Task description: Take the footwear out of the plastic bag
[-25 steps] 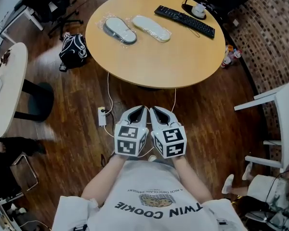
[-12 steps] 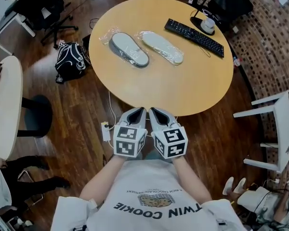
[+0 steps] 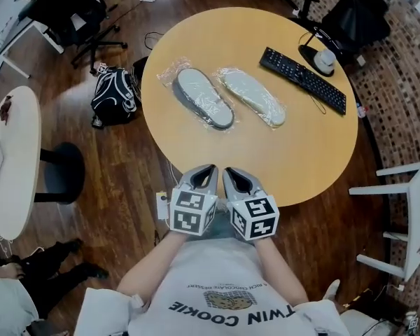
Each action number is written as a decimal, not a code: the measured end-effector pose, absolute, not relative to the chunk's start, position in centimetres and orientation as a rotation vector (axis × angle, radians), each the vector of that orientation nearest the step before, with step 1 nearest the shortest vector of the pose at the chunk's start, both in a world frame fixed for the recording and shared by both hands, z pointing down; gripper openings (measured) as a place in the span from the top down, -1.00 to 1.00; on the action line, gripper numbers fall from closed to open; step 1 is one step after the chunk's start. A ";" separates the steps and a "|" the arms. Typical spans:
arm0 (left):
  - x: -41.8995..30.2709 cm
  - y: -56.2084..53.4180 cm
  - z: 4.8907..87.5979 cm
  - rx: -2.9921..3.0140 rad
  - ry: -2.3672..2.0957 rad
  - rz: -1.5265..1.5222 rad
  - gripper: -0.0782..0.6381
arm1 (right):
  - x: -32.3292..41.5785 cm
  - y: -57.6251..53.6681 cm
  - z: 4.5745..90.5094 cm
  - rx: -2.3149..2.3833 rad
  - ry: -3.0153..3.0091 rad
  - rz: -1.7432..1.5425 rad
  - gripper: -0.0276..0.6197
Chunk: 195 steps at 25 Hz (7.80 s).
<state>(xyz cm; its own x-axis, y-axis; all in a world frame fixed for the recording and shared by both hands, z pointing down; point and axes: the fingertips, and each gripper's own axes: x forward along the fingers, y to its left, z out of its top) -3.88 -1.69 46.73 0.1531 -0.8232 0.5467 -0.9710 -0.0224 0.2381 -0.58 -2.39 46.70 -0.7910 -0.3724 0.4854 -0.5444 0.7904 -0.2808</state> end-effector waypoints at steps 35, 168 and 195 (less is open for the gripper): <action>-32.9 -28.2 54.2 2.058 -1.507 0.867 0.78 | -7.2 -19.2 54.0 1.145 -2.260 1.131 0.70; -32.7 -30.5 58.6 2.144 -1.403 1.051 0.78 | -4.4 -20.2 49.7 0.719 -2.696 2.083 0.71; -27.9 -25.0 51.5 2.193 -1.517 0.633 0.78 | -4.5 -17.1 56.4 1.026 -2.159 1.186 0.33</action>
